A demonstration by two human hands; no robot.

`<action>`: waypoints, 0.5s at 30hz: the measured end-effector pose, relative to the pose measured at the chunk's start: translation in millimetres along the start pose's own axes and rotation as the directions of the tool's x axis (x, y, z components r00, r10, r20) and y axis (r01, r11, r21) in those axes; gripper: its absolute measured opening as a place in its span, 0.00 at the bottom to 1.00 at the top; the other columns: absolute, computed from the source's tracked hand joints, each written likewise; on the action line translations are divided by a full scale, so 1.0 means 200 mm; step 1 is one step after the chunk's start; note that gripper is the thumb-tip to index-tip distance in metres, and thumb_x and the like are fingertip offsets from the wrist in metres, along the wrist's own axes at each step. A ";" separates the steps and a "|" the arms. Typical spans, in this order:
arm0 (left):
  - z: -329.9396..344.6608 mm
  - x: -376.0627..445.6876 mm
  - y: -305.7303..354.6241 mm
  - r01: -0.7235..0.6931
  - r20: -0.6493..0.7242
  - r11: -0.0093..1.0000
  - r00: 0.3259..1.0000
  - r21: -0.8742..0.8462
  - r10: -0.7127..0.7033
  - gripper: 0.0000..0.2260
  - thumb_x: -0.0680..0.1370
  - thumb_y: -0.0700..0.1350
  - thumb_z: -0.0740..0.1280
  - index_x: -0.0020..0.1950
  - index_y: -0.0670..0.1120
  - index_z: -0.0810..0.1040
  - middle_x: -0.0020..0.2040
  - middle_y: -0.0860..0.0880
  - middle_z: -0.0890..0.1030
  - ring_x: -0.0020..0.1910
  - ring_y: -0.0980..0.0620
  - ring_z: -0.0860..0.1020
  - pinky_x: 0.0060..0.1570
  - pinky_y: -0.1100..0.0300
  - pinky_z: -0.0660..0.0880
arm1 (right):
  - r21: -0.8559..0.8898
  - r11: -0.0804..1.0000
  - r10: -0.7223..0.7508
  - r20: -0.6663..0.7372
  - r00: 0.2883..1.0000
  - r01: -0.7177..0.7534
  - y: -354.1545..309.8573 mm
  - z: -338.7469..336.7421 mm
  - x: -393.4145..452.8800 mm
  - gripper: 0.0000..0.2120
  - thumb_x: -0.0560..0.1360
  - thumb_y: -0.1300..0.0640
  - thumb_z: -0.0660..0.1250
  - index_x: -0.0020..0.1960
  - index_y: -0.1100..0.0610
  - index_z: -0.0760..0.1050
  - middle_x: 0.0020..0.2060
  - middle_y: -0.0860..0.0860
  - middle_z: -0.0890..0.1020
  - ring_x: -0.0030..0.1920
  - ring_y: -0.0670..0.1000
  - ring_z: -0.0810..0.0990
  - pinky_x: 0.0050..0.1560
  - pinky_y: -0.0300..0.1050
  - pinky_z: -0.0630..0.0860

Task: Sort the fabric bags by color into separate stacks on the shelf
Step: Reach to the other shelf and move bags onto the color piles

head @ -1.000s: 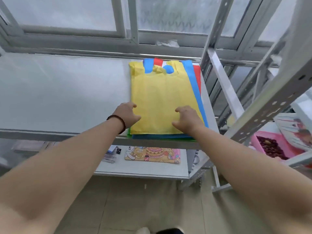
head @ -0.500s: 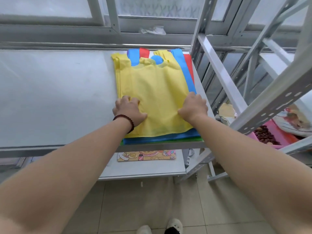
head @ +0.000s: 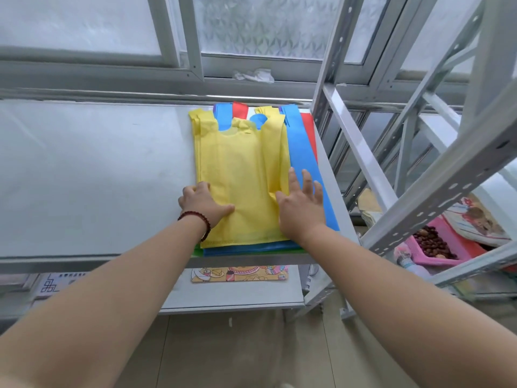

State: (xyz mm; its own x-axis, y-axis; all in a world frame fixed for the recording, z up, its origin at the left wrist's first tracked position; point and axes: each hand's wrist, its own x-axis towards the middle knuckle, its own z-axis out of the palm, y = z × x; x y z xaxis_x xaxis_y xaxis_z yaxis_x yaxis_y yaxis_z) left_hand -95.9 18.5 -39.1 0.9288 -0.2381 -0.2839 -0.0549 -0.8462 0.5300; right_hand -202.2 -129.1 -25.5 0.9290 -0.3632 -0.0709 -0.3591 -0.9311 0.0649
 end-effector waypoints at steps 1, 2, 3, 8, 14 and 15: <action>0.00 0.00 -0.01 0.002 0.002 1.000 1.000 -0.007 -0.002 0.37 0.71 0.58 0.70 0.74 0.48 0.58 0.71 0.41 0.59 0.71 0.41 0.59 0.68 0.48 0.63 | -0.013 1.000 -0.011 0.009 1.000 0.011 0.00 0.00 0.01 0.14 0.77 0.64 0.52 0.57 0.56 0.73 0.77 0.60 0.44 0.75 0.66 0.39 0.72 0.65 0.41; 0.01 0.00 -0.01 0.006 0.003 1.000 1.000 -0.017 -0.006 0.37 0.71 0.58 0.70 0.74 0.48 0.58 0.71 0.42 0.59 0.71 0.41 0.59 0.68 0.48 0.63 | -0.026 0.999 -0.019 0.014 1.000 0.019 0.01 0.01 0.01 0.15 0.77 0.64 0.52 0.58 0.55 0.72 0.77 0.60 0.45 0.75 0.67 0.39 0.71 0.66 0.40; 0.01 0.00 -0.01 0.009 0.004 1.000 1.000 -0.026 -0.009 0.37 0.71 0.58 0.70 0.74 0.49 0.58 0.71 0.42 0.59 0.71 0.41 0.59 0.68 0.48 0.63 | -0.036 0.999 -0.022 0.013 1.000 0.022 0.01 0.01 0.01 0.16 0.77 0.64 0.53 0.60 0.54 0.71 0.77 0.59 0.46 0.75 0.67 0.41 0.71 0.65 0.42; 0.02 0.00 -0.02 0.009 -0.006 0.998 1.000 -0.059 -0.010 0.36 0.71 0.58 0.70 0.73 0.50 0.59 0.71 0.42 0.60 0.71 0.41 0.58 0.68 0.48 0.62 | 0.034 0.993 -0.108 -0.035 0.994 0.109 0.01 0.02 0.00 0.18 0.76 0.66 0.54 0.64 0.57 0.69 0.56 0.57 0.74 0.54 0.59 0.76 0.47 0.48 0.69; 0.01 0.00 0.00 0.034 -0.007 0.994 0.999 -0.105 -0.035 0.38 0.70 0.56 0.72 0.74 0.48 0.58 0.72 0.42 0.60 0.71 0.41 0.59 0.69 0.48 0.62 | 0.119 0.899 -0.394 -0.198 0.898 0.421 -0.04 0.03 -0.03 0.15 0.72 0.73 0.55 0.54 0.65 0.74 0.48 0.59 0.78 0.46 0.61 0.77 0.38 0.48 0.69; 0.01 0.01 0.00 0.045 -0.007 0.990 0.999 -0.132 -0.046 0.39 0.69 0.54 0.72 0.74 0.47 0.58 0.72 0.42 0.61 0.71 0.41 0.60 0.68 0.48 0.63 | 0.135 0.871 -0.435 -0.234 0.870 0.472 -0.06 0.03 -0.04 0.15 0.70 0.74 0.56 0.52 0.66 0.75 0.45 0.59 0.79 0.42 0.61 0.78 0.35 0.48 0.71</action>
State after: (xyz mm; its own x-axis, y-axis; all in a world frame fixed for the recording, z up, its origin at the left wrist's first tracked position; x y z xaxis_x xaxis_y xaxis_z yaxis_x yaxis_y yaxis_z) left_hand -94.9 18.1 -41.4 0.9330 -0.1952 -0.3024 0.0356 -0.7860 0.6172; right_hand -206.4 -115.4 -31.8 0.9849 0.0973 0.1429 0.1136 -0.9873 -0.1112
